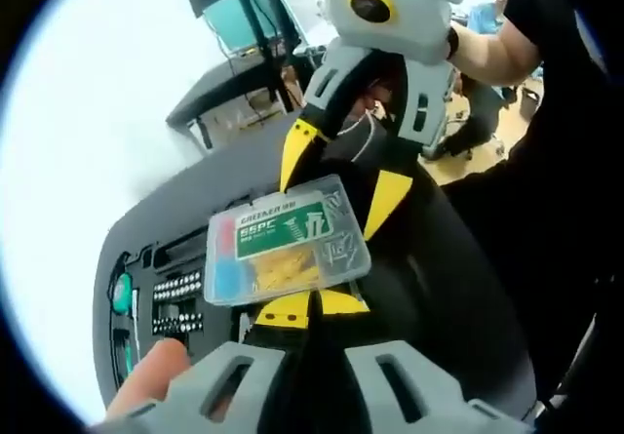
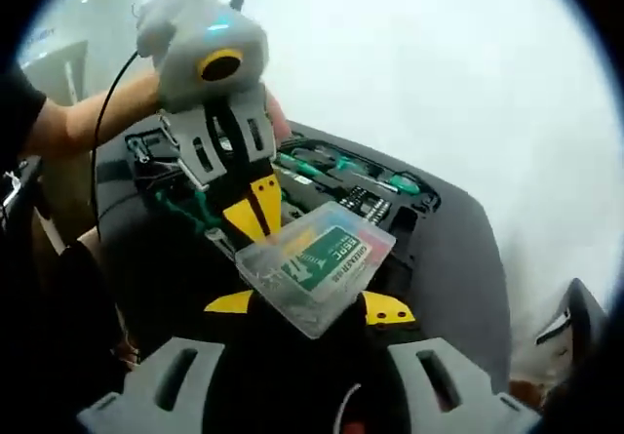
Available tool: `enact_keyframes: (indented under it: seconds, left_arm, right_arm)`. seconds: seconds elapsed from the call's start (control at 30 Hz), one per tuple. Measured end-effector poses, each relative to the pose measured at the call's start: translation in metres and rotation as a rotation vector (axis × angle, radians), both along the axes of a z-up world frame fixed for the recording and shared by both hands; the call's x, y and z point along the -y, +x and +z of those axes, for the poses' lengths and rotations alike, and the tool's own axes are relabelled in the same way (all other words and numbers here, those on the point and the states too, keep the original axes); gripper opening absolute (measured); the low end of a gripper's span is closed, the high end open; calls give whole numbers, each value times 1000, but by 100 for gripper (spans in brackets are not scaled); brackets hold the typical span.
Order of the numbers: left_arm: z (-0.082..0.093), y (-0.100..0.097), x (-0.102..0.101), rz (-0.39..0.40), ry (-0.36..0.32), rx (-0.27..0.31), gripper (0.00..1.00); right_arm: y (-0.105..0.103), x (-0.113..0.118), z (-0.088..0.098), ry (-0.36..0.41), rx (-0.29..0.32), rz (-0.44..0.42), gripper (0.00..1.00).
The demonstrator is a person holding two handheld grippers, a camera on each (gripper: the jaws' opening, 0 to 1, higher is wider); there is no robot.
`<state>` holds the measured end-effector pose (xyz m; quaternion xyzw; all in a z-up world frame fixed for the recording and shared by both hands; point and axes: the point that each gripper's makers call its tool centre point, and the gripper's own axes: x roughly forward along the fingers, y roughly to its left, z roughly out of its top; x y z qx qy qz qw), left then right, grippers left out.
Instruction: Pick up the tools and put them into their designated positions in the toolbox.
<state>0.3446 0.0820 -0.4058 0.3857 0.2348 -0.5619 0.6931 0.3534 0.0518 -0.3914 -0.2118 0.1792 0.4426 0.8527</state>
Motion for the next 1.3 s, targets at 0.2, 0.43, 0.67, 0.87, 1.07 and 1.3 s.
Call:
enact_keyframes:
  seconds: [0.2,0.43,0.67,0.87,1.07,1.3]
  left_arm:
    - [-1,-5,12,-24,18,-26,0]
    - [-2,-14,8,-64,22,-52,0]
    - [-2,-18,6,-101,9,-55,0]
    - [11,-14,-15,-123,34,-20,0]
    - [56,38,20,97,-249,62,1]
    - [30,63,58,100,-175,166,0]
  right_arm:
    - [1,9,0,-25,7,2,38]
    - [-8,8,-2,-32,-44,67,39]
    - [-9,9,-1,-39,-49,65,39]
    - [-19,14,-5,-68,-93,87,42]
    - [-9,29,17,3,-39,-4,34]
    - [11,45,37,391,-176,-375,0]
